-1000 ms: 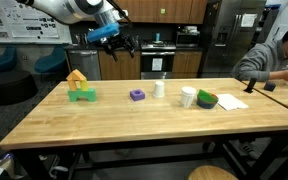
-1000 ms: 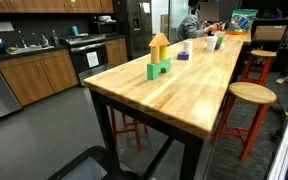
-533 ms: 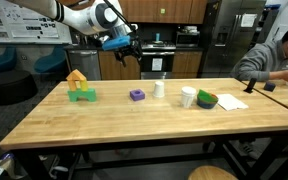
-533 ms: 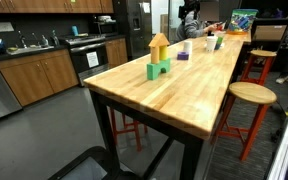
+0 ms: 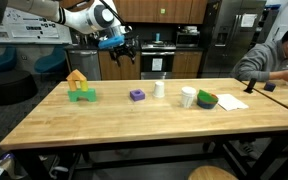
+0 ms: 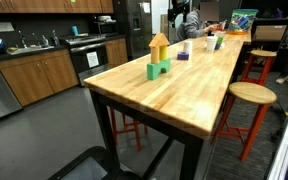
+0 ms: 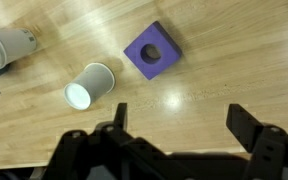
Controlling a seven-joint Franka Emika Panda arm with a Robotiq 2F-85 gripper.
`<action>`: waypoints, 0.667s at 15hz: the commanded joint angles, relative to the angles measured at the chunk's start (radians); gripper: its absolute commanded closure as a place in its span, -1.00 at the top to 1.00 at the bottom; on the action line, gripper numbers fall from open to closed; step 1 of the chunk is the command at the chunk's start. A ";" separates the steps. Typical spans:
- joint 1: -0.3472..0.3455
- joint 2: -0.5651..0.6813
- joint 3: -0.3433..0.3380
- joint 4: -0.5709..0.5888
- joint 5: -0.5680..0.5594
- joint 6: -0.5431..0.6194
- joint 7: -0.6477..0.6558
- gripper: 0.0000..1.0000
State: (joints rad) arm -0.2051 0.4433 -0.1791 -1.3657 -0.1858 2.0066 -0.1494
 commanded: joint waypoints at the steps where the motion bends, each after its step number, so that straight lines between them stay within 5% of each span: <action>1: -0.004 0.051 0.008 0.067 0.005 -0.069 0.013 1.00; 10: -0.023 0.066 0.016 0.033 0.037 -0.060 0.022 1.00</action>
State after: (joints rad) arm -0.2080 0.5097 -0.1733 -1.3321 -0.1835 1.9512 -0.1422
